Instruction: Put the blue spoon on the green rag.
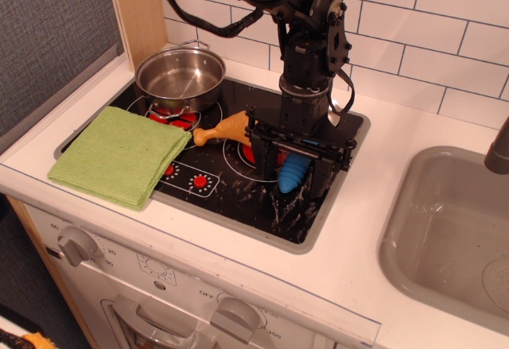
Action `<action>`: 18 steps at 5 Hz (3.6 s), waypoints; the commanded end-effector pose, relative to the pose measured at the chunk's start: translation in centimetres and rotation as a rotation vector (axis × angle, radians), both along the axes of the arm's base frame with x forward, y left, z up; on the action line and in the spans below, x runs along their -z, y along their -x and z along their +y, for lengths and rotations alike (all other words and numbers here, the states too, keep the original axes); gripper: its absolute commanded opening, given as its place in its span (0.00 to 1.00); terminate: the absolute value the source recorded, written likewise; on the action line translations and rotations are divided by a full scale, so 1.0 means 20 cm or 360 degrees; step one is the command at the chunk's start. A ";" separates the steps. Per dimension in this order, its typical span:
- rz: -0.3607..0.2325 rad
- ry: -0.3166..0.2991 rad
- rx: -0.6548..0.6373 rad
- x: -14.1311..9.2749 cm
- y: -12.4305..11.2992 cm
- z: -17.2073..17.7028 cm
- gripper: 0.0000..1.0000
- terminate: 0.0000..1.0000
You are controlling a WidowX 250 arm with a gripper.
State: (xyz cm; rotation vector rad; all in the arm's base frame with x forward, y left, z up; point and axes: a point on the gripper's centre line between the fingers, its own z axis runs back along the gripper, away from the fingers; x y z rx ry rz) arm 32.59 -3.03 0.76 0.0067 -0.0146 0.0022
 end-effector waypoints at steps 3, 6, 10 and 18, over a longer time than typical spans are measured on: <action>-0.0106 0.0097 0.0281 -0.13 -0.09 -0.12 0.00 0.00; -0.0435 0.0080 0.0254 -0.55 0.13 0.19 0.00 0.00; -0.0104 -0.0170 0.0110 -0.34 0.55 0.98 0.00 0.00; -0.0229 -0.0230 0.0132 -0.50 0.50 0.80 1.00 0.00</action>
